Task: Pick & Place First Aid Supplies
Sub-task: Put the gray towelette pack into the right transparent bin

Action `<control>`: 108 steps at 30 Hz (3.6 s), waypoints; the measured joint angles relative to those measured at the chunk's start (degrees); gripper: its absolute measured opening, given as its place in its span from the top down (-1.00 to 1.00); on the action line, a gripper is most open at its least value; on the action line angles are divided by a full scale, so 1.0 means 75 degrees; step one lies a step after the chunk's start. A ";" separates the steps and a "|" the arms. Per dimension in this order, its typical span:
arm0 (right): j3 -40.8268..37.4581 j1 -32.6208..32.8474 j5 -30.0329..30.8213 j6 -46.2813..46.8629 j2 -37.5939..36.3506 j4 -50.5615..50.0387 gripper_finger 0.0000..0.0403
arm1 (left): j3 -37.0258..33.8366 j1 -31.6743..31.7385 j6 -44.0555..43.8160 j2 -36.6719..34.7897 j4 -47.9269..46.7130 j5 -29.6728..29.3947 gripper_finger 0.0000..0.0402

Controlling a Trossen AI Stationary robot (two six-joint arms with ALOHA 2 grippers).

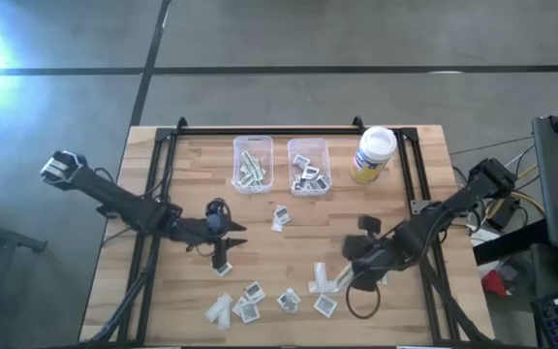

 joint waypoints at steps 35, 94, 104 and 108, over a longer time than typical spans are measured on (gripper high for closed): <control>-0.1965 0.0553 -0.0574 -0.0518 0.0350 0.1606 0.25 | 0.0000 -0.0043 -0.0108 0.0000 -0.0040 -0.0224 0.25; -0.2093 -0.0017 0.0000 -0.0924 0.2078 0.1491 0.40 | -0.0557 -0.0047 -0.0474 0.0003 0.0589 -0.0236 0.25; -0.2250 -0.0303 -0.0163 -0.0956 0.2070 0.1667 0.45 | -0.0557 -0.0047 -0.0467 0.0003 0.0589 -0.0236 0.25; -0.2286 -0.0398 -0.0204 -0.0953 0.2071 0.1684 0.50 | -0.0557 -0.0050 -0.0467 0.0003 0.0589 -0.0236 0.25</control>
